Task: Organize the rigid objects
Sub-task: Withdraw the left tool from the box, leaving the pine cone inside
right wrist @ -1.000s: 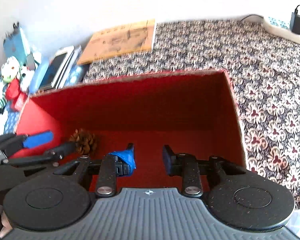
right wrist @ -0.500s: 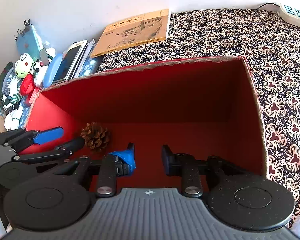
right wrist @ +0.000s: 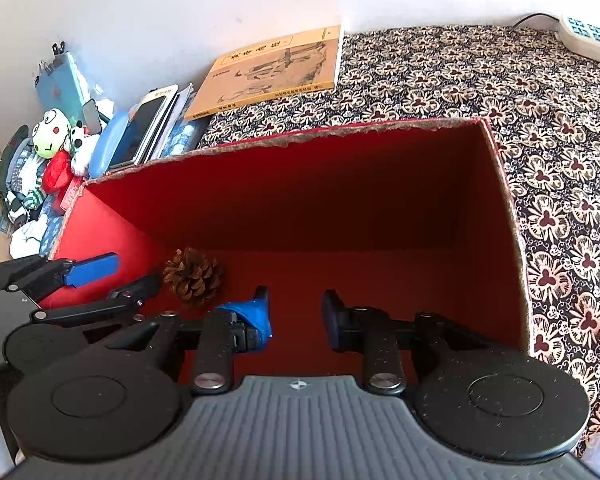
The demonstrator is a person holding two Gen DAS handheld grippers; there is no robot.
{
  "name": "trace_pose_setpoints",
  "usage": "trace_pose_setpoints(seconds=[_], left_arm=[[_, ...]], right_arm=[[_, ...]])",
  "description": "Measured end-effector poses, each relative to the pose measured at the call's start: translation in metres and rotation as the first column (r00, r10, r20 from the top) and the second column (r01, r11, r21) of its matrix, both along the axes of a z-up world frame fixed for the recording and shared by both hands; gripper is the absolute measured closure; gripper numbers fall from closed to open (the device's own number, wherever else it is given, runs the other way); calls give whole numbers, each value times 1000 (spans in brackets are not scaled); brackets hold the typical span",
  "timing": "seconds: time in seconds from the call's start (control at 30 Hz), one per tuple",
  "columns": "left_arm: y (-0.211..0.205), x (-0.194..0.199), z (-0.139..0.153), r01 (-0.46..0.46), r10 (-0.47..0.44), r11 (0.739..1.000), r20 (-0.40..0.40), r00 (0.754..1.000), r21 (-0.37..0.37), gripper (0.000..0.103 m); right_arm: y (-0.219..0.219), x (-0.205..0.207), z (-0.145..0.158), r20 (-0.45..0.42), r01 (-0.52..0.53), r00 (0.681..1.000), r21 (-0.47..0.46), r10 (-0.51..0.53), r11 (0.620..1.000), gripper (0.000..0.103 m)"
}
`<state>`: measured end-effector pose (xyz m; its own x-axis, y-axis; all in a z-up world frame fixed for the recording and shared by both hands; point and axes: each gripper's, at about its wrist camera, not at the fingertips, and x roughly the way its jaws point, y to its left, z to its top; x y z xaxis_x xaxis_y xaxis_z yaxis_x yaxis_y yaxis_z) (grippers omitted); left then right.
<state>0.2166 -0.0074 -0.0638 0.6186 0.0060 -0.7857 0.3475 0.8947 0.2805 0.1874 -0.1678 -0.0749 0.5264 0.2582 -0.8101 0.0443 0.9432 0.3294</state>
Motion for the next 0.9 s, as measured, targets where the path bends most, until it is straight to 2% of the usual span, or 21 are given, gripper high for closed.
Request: trace_pose_setpoints(seconds=[0.07,0.1,0.13,0.17,0.33,0.47,0.63,0.77,0.9], left_arm=[[-3,-1,-1,-14,13,999,16,1000,33,53],[-4,-2,0,-27,25,998,30,999,49,46],[-3,-3,2,-38,37,998,38,999,47,33],[-3,-4,4,-40,39,998,41,998,38,28],[-10,-14,6,-24,23,999,41,999,34,29],[-20,-22,8,-16,9,997,91,996,75,28],[-17,-29,16,-41,35,998,105,994,55,28],[-6,-42,37,-73,75,997,112,991,-20,28],[6,-63,64,-111,123,988,118,985,-107,25]], right_arm=[[-1,1,0,1,1,1000,4,-1,1000,94],[-1,1,-1,-5,-2,1000,1,2,1000,94],[-2,2,-1,-10,-1,1000,-4,1,1000,94],[-3,2,0,-8,0,1000,-12,0,1000,94],[-11,-5,7,23,25,999,-63,-23,998,94],[-20,-11,9,46,40,998,-40,-38,998,94],[-30,-29,19,102,53,993,1,-53,999,93],[-34,-52,41,201,66,977,1,-65,998,90],[-32,-78,63,321,116,942,-27,-101,993,88]])
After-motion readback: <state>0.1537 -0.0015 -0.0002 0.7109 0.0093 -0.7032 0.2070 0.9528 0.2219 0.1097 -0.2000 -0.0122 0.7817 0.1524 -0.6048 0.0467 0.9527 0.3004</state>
